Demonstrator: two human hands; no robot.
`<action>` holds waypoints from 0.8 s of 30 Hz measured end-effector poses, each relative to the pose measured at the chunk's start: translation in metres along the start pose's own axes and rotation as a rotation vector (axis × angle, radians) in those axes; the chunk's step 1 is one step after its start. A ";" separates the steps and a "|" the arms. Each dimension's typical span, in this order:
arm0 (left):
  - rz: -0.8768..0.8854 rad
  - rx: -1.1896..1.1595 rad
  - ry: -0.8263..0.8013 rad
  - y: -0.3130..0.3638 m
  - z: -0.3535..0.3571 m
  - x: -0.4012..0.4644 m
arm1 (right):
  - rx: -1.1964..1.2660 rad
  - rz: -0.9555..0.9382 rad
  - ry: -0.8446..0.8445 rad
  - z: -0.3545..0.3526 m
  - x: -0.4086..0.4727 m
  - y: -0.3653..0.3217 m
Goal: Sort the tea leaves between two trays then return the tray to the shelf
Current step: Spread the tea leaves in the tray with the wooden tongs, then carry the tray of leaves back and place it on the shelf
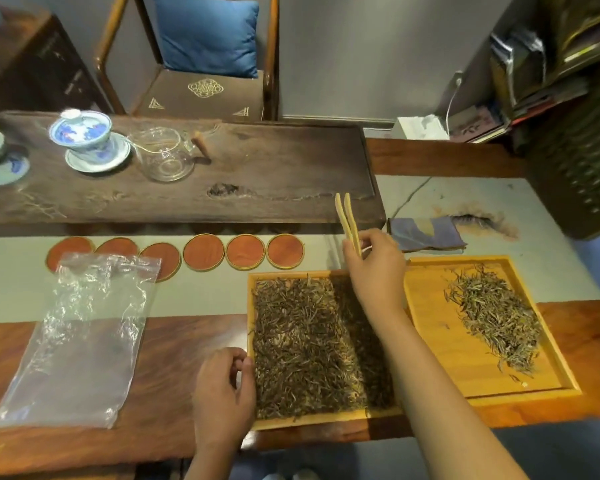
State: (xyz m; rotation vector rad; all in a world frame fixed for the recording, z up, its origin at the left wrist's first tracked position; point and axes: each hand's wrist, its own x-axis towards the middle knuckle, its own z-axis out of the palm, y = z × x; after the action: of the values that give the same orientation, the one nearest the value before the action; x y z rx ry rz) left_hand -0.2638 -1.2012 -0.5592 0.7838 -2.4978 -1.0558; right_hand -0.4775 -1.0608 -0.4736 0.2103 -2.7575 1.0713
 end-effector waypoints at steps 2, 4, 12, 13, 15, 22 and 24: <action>0.031 -0.007 0.006 0.001 0.000 0.002 | -0.004 0.018 -0.018 0.013 0.025 0.000; 0.039 -0.005 0.007 0.002 -0.001 0.003 | -0.031 0.034 -0.025 0.024 0.042 0.003; -0.007 0.027 -0.009 0.001 0.000 0.002 | -0.084 0.038 -0.038 0.052 0.078 0.016; -0.006 0.032 -0.008 0.001 0.000 0.002 | -0.091 0.038 -0.041 0.055 0.081 0.016; 0.003 0.037 0.000 0.000 0.000 0.002 | -0.113 0.046 -0.050 0.059 0.084 0.017; 0.028 0.050 0.009 -0.004 0.003 0.002 | -0.140 0.062 -0.056 0.065 0.087 0.020; 0.013 0.041 0.008 -0.003 0.003 0.002 | -0.149 0.057 -0.079 0.063 0.088 0.022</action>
State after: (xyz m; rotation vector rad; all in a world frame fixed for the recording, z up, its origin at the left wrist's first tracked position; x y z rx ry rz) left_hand -0.2654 -1.2027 -0.5634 0.7808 -2.5215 -0.9985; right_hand -0.5748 -1.0934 -0.5145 0.1576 -2.9153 0.8835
